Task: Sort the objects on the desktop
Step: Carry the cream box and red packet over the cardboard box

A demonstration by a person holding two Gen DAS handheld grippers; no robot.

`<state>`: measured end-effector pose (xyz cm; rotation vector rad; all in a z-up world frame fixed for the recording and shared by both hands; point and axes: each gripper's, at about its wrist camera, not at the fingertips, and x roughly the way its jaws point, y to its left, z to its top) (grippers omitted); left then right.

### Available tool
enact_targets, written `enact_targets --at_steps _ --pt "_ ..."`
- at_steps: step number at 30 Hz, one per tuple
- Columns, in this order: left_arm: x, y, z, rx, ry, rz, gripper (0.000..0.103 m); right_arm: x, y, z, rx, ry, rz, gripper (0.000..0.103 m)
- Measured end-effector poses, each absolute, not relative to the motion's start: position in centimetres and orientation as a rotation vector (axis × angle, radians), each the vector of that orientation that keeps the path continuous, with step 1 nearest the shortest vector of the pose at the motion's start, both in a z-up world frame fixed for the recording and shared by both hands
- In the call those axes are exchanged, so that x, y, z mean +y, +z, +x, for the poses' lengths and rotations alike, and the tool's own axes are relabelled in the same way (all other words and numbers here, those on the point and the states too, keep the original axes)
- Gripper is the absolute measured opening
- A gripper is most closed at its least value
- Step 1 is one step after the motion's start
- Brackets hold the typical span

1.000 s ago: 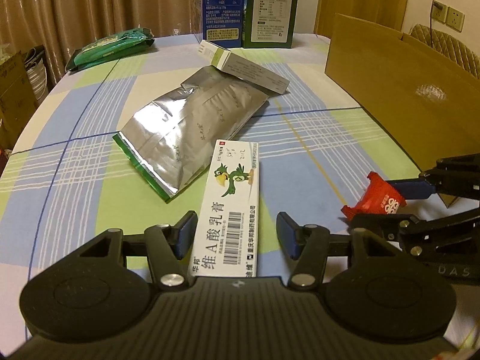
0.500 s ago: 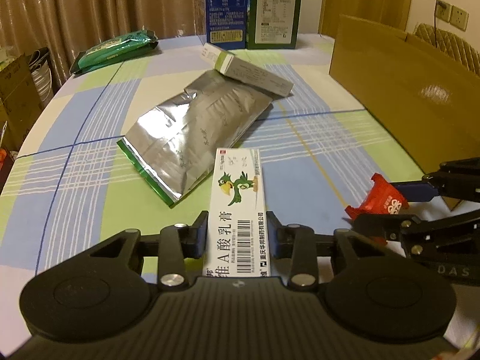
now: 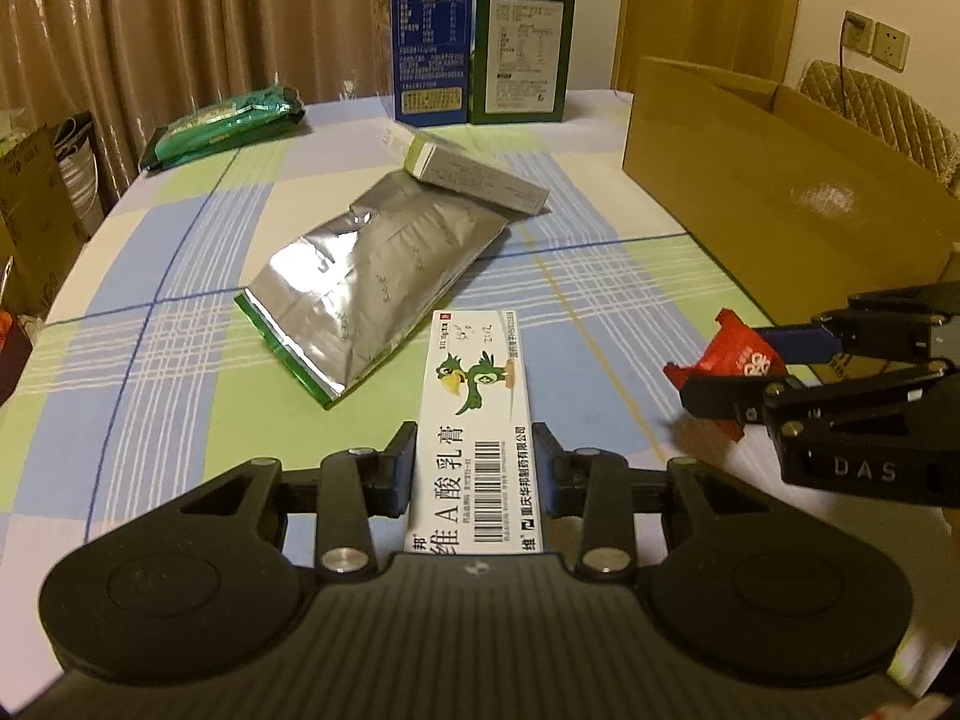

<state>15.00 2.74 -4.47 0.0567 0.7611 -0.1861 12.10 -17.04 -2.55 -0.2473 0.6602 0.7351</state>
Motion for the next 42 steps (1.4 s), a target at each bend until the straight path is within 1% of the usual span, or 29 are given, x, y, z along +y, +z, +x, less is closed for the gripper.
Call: enact_targets --at_steps 7,13,24,30,38,42 --pt "1.8 -3.1 13.1 0.738 -0.177 0.019 0.033 -18.4 0.1 11.1 0.577 0.717 -0.243 0.038" --pt "0.2 -0.8 11.8 0.692 -0.177 -0.004 0.033 -20.3 2.6 10.4 0.504 0.69 -0.227 0.038" --pt "-3.9 2.5 9.9 0.644 -0.216 0.009 0.033 -26.0 6.4 10.1 0.408 0.601 -0.189 0.038" --pt "-6.7 4.2 9.7 0.612 -0.251 0.038 0.033 -29.5 7.5 11.0 0.377 0.537 -0.164 0.038" --pt "-10.1 6.0 10.4 0.592 -0.292 0.036 0.033 -34.6 8.6 13.7 0.38 0.419 0.011 0.038" --pt "-12.2 6.9 11.4 0.581 -0.318 0.034 0.033 -36.4 8.6 14.9 0.383 0.376 0.053 0.038"
